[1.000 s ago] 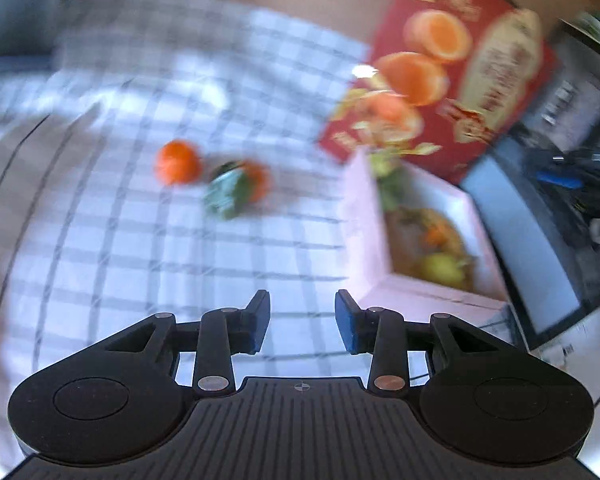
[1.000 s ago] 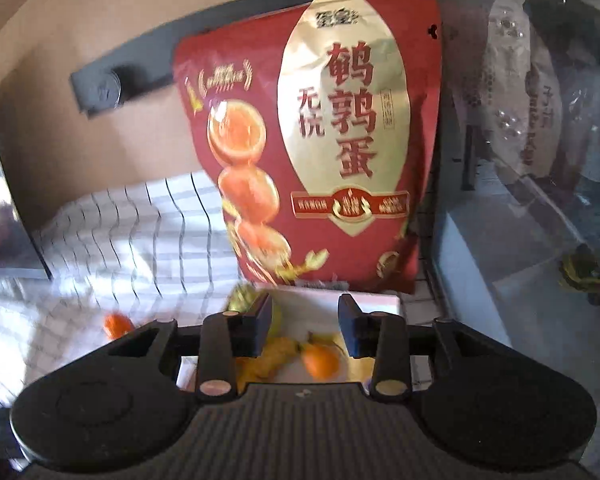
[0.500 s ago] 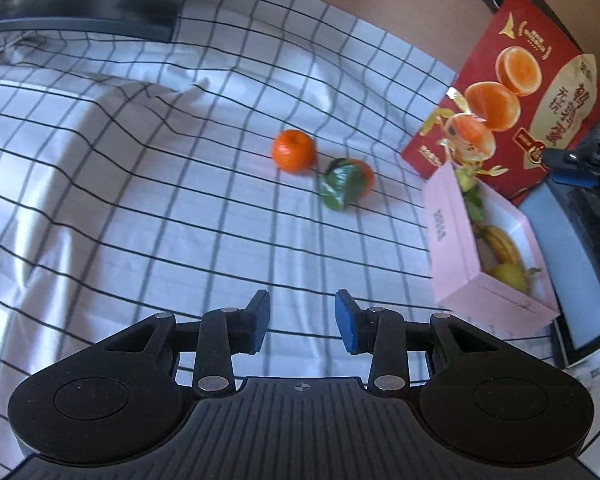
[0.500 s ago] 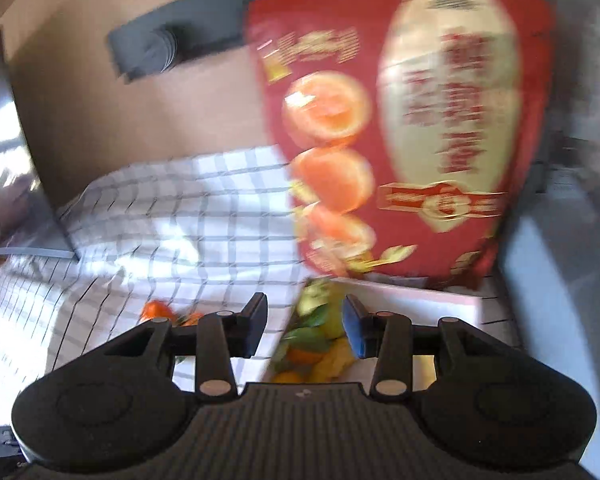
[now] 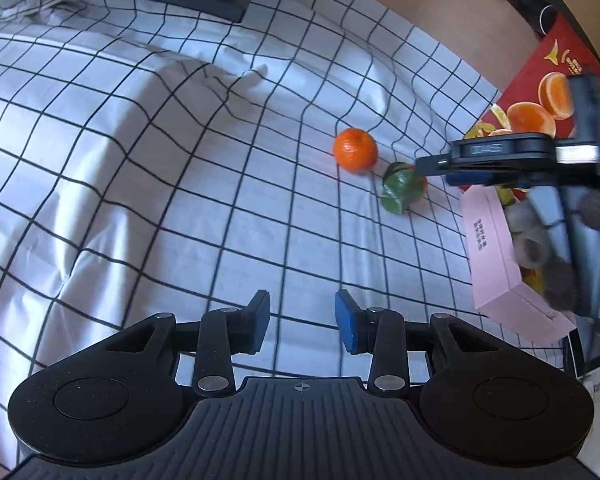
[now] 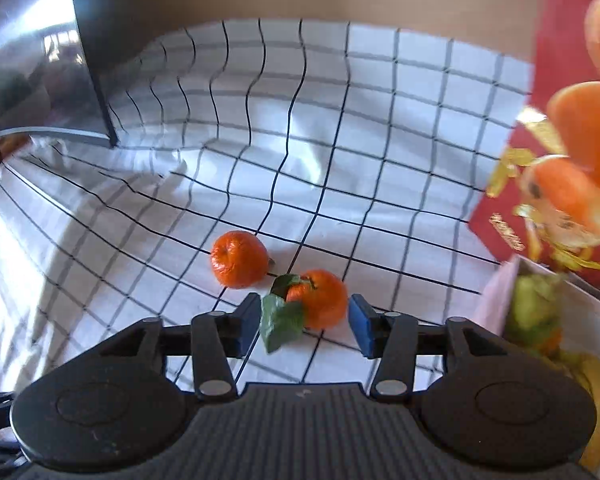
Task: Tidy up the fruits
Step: 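Grasp the plain mandarin with the left gripper while the right gripper grasps the leafy mandarin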
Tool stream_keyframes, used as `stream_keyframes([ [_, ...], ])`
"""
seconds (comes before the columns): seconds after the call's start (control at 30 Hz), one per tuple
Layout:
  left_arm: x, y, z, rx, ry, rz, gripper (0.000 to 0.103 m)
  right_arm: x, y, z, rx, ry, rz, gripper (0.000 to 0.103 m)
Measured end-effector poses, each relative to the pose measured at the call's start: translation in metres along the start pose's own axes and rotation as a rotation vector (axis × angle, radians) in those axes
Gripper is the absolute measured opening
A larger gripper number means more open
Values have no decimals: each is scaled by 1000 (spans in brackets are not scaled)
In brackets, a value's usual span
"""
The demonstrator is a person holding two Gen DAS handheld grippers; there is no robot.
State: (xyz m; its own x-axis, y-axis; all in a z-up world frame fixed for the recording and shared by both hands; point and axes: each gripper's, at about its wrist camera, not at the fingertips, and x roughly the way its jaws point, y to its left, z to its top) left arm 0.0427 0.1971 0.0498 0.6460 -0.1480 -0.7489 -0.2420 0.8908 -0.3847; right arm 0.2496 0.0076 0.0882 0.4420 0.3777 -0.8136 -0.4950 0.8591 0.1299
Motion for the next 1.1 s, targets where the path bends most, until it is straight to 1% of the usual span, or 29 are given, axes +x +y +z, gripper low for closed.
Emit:
stream_keyframes([
  [0.07,2,3,1,18,-2,-5,40,22,0,3,20,35,-6,54],
  [0.13,4,5,3,44,-7,-13,40,42,0,3,39,70,-32,54],
  [0.23,8,2,9,106,-15,-32,40,61,0,2,43,102,-53,54],
  [0.33,14,-4,17,165,-14,-37,40,62,-2,0,49,74,-61,45],
  [0.37,17,-6,19,181,-12,-36,40,60,-2,0,41,67,-64,45],
  [0.43,24,-12,24,215,-6,-37,40,48,2,-2,22,47,-72,45],
  [0.47,29,-15,27,236,-3,-39,40,40,3,-5,19,41,-62,45],
  [0.57,40,-26,40,302,-8,-54,40,8,7,-20,26,32,22,45],
  [0.67,48,-40,61,389,-50,-68,40,-28,20,-48,-27,4,46,45],
  [0.7,52,-46,70,427,-67,-65,40,-41,23,-60,-38,-1,46,45],
  [0.73,58,-53,80,476,-87,-49,40,-51,24,-72,-34,3,51,45],
  [0.8,73,-65,96,549,-100,-8,40,-63,24,-91,-15,23,58,45],
  [0.87,90,-77,110,602,-86,21,40,-72,23,-110,-2,35,31,45],
  [0.97,112,-90,120,646,-42,6,41,-82,22,-133,1,36,-47,45],
  [1.03,126,-97,124,673,-5,20,42,-89,17,-146,31,39,-66,45],
  [1.1,133,-100,124,690,10,42,42,-96,9,-157,84,37,-69,45],
])
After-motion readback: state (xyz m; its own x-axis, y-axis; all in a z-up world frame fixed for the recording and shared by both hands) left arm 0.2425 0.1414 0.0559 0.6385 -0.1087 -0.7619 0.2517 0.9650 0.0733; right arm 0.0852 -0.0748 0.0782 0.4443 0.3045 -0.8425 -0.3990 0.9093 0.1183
